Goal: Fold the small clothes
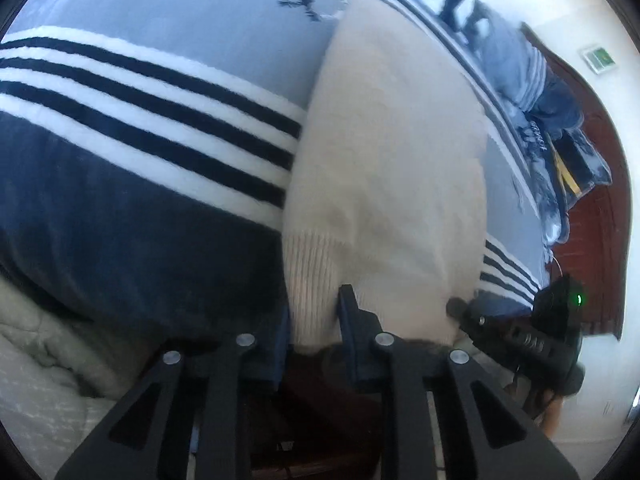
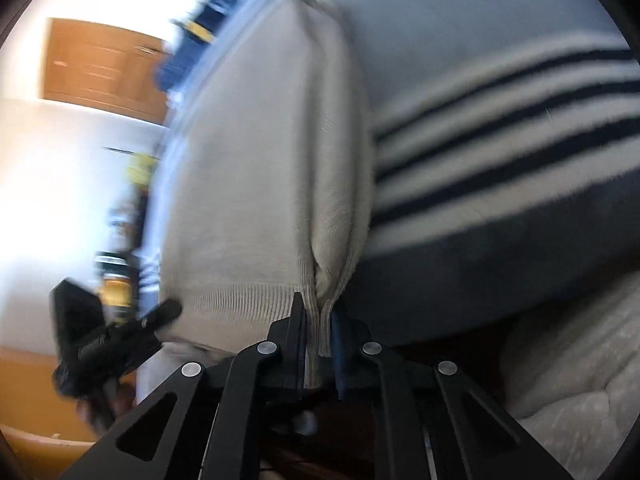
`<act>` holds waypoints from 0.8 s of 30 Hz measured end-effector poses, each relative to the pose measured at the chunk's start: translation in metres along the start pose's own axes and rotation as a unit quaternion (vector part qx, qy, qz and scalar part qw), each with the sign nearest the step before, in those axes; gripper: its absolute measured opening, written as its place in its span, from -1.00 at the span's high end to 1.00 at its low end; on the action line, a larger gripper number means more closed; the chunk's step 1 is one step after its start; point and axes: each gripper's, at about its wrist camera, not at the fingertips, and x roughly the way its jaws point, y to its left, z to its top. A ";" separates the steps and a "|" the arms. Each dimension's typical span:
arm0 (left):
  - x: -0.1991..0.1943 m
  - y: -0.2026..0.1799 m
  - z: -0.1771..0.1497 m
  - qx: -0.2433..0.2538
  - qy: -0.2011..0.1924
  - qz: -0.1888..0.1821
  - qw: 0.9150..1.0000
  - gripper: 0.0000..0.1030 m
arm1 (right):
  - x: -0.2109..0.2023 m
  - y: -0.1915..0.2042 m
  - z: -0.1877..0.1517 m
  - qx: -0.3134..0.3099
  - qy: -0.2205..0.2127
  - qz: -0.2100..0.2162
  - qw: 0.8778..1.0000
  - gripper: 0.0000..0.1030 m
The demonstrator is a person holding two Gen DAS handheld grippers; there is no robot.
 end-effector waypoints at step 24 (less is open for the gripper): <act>0.012 -0.012 0.198 -0.003 -0.073 0.025 0.997 -0.02 | -0.022 0.067 0.194 -0.052 -0.092 0.039 0.994 0.11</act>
